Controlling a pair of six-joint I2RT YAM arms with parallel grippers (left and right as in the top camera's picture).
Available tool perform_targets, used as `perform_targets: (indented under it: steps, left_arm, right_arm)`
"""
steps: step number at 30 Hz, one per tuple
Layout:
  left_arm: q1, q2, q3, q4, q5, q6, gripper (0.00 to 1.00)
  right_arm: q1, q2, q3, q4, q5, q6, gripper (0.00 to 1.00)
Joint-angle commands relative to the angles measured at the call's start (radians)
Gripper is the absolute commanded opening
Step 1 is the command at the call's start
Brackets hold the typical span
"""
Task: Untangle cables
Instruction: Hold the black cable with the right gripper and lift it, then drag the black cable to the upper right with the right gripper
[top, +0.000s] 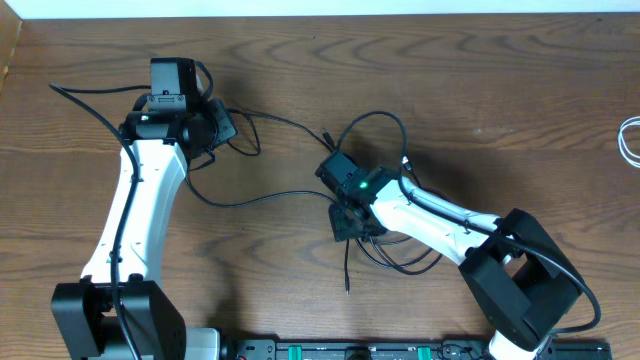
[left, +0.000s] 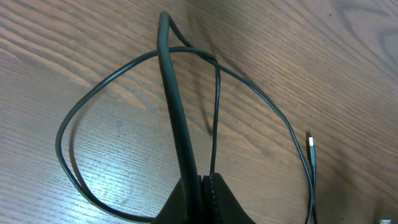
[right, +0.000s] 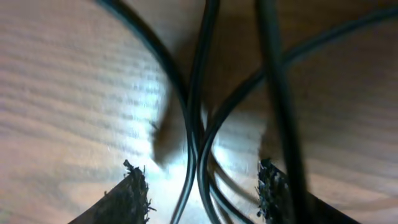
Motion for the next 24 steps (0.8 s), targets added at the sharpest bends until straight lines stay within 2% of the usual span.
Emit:
perform_targets:
  steps: [1,10,12,17,20,24]
  left_arm:
    - [-0.001,0.000,-0.008,-0.016,-0.010,0.018,0.08]
    - [-0.001,0.000,-0.008,-0.027,-0.010,0.018,0.08]
    - [-0.001,0.000,-0.008,-0.029,-0.010,0.018,0.08]
    - [-0.001,0.000,-0.008,-0.029,-0.010,0.018,0.08]
    - [-0.001,0.000,-0.008,-0.029,-0.010,0.018,0.08]
    - [-0.001,0.000,-0.008,-0.029,-0.010,0.018,0.08]
  right_arm:
    - [-0.013,0.033,0.018,0.015,0.051,0.015,0.52]
    - [-0.064,0.038,0.017,0.113,0.015,0.107,0.31]
    - [-0.070,0.038,0.017,0.118,0.003,0.124,0.24]
    - [-0.077,0.038,0.017,0.119,-0.003,0.141,0.12]
    - [-0.077,0.038,0.017,0.119,-0.018,0.141,0.01]
    - [-0.082,0.033,0.021,0.123,-0.022,0.085,0.01]
